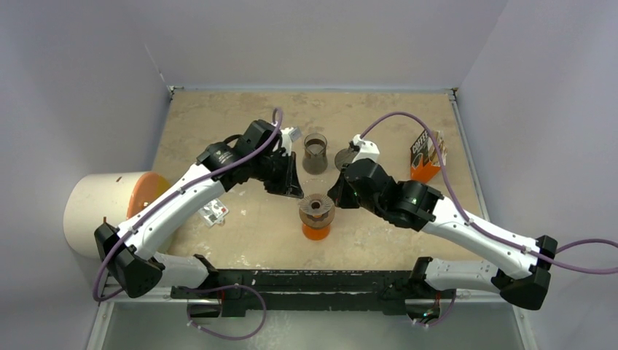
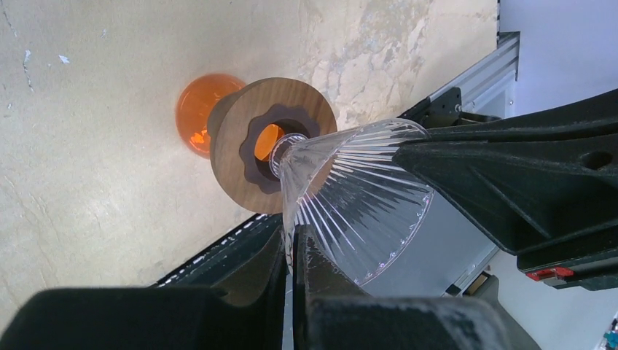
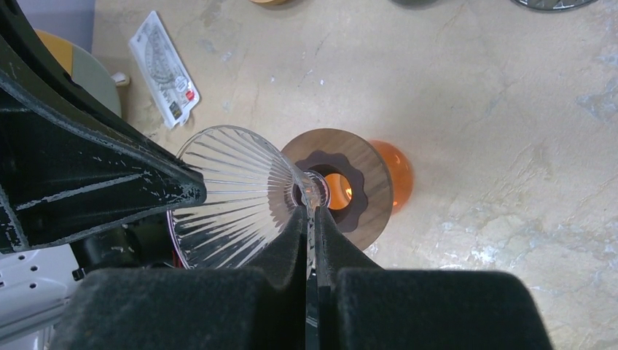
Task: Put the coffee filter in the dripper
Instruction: Place the coffee dripper in the dripper holder.
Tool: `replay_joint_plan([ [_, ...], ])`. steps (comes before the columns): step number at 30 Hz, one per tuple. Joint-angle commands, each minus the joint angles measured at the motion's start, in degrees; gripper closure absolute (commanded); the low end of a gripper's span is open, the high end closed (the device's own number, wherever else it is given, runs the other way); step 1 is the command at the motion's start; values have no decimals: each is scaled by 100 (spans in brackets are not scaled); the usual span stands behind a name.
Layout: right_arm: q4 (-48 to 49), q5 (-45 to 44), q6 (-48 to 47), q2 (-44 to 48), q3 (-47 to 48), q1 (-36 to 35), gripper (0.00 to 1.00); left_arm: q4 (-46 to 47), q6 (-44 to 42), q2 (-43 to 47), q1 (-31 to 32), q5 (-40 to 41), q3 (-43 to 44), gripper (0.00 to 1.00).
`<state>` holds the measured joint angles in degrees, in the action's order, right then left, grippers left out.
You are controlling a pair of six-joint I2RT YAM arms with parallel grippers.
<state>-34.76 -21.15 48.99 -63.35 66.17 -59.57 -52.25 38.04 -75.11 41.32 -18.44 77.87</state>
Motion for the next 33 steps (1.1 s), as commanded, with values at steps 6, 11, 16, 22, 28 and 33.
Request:
replay_joint_plan([
  [6,-56,-21,189,25,-216,-19,100,246,-240,-182,-5,-178,-50,100],
  [11,-68,-37,230,11,-294,-8,100,265,-285,-283,-10,-215,-60,100],
  [16,46,-33,255,-11,-450,-8,100,320,-288,-336,-4,-195,-111,100],
  [22,91,-12,282,-56,-579,-10,100,348,-314,-370,-6,-130,-214,100],
  [28,92,54,374,-54,-795,-9,100,432,-340,-408,-1,-204,-385,100],
  [33,116,107,430,-54,-992,-11,100,455,-380,-475,48,-213,-513,100],
])
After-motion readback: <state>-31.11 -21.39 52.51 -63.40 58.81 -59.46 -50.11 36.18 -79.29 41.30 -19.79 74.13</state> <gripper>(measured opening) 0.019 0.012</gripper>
